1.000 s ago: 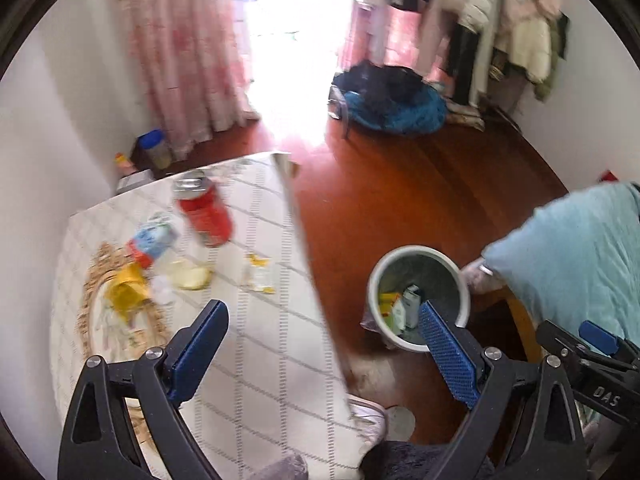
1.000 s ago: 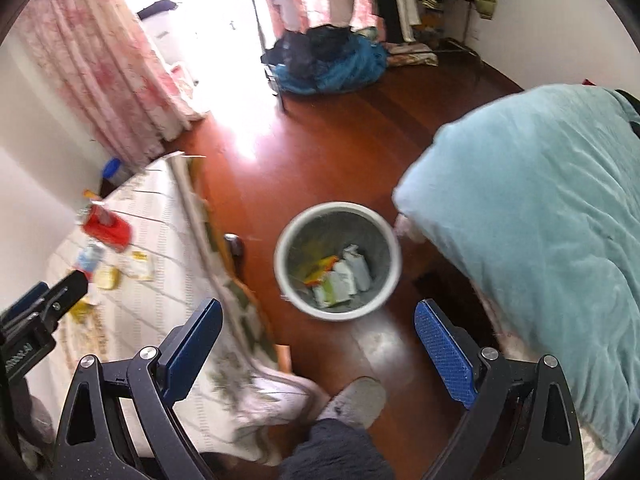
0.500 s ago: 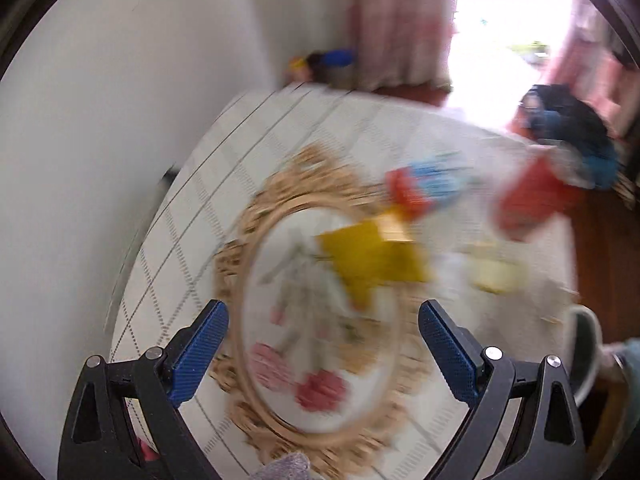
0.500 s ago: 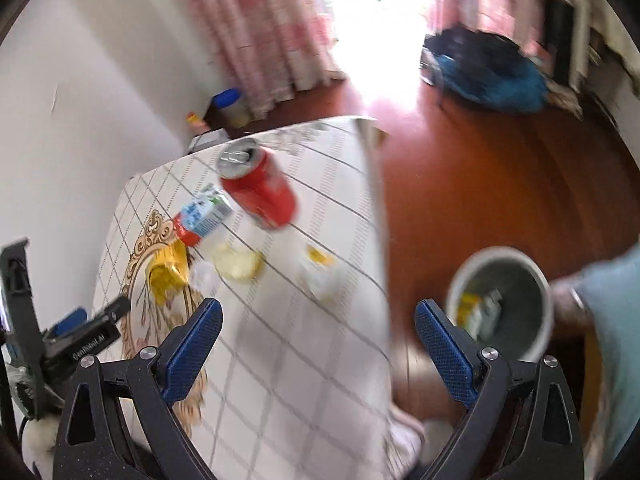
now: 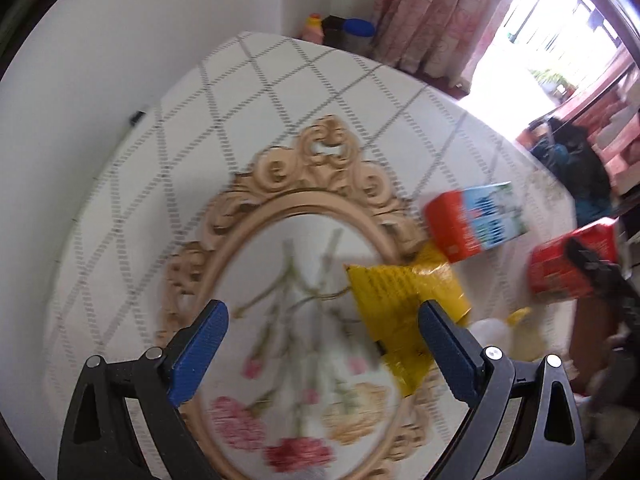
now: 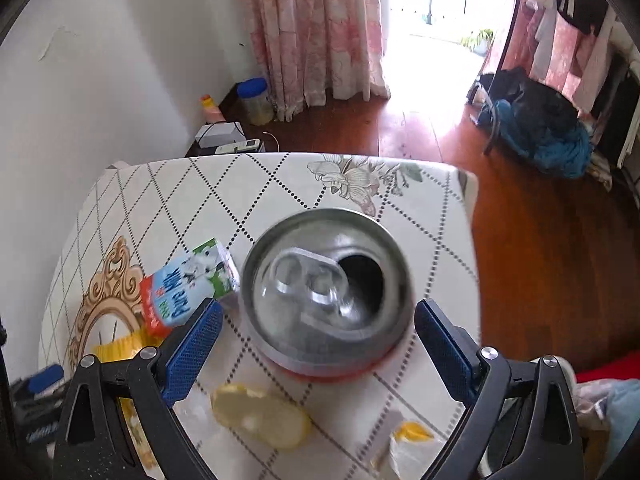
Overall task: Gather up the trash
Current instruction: 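Grasp the red soda can with the right tool while the left tool grasps the yellow snack wrapper, then carry the can and wrapper over the wastebasket and open both tools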
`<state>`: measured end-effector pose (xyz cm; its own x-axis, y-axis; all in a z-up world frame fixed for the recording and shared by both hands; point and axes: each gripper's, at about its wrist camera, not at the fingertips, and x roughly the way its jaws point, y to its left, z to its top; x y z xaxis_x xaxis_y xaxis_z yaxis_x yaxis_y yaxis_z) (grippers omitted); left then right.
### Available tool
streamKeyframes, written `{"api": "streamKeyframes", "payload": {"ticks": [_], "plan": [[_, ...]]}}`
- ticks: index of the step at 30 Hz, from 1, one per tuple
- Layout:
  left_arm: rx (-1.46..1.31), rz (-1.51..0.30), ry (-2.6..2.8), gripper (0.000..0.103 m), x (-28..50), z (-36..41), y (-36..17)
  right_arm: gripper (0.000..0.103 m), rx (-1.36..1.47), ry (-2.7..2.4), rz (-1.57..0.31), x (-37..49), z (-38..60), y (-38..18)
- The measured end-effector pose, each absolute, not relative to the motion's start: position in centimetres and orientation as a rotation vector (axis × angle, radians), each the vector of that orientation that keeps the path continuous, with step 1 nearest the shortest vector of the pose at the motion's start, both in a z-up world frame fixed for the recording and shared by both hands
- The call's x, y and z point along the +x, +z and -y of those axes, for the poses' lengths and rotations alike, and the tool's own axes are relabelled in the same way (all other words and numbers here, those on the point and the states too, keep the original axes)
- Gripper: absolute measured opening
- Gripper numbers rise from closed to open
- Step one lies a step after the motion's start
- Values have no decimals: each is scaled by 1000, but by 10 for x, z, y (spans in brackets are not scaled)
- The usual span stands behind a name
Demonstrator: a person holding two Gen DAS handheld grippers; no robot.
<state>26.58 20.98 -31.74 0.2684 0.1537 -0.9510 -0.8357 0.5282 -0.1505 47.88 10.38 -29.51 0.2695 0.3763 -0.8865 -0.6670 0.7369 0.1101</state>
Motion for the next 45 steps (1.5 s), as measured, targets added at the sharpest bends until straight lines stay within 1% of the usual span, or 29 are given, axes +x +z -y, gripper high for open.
{"api": "streamKeyframes", "payload": {"ticks": [1, 7, 8, 9, 11, 12, 15, 20, 25, 30, 35, 41, 45], "plan": [[-776, -1100, 745, 97, 270, -211, -319, 70, -301, 716, -1098, 481, -104, -298], [-832, -1109, 649, 96, 299, -210, -328, 69, -248, 698, -1116, 489, -94, -297], [-823, -1123, 636, 92, 304, -209, -332, 69, -256, 692, -1110, 488, -92, -296], [-798, -1138, 630, 74, 308, -204, -336, 69, -260, 690, -1110, 488, -88, -294], [-765, -1144, 627, 66, 312, -199, -340, 69, -259, 677, -1105, 487, -81, -290], [-748, -1134, 621, 57, 312, -196, -339, 69, -258, 674, -1101, 487, -77, -288], [-713, -1125, 625, 50, 309, -189, -334, 69, -273, 658, -1094, 484, -67, -281], [-636, -1124, 638, 47, 300, -178, -323, 69, -287, 640, -1086, 473, -53, -270], [-547, -1089, 646, 46, 293, -171, -300, 69, -299, 628, -1071, 455, -39, -256], [-444, -1029, 647, 46, 281, -156, -258, 69, -267, 639, -1062, 439, -21, -237], [-376, -972, 618, 46, 286, -135, -220, 69, -206, 636, -1035, 428, 6, -210], [-332, -897, 535, 46, 294, -93, -168, 69, -82, 595, -992, 426, 62, -171], [-311, -867, 456, 46, 308, -59, -145, 69, -10, 551, -958, 428, 112, -149]]}}
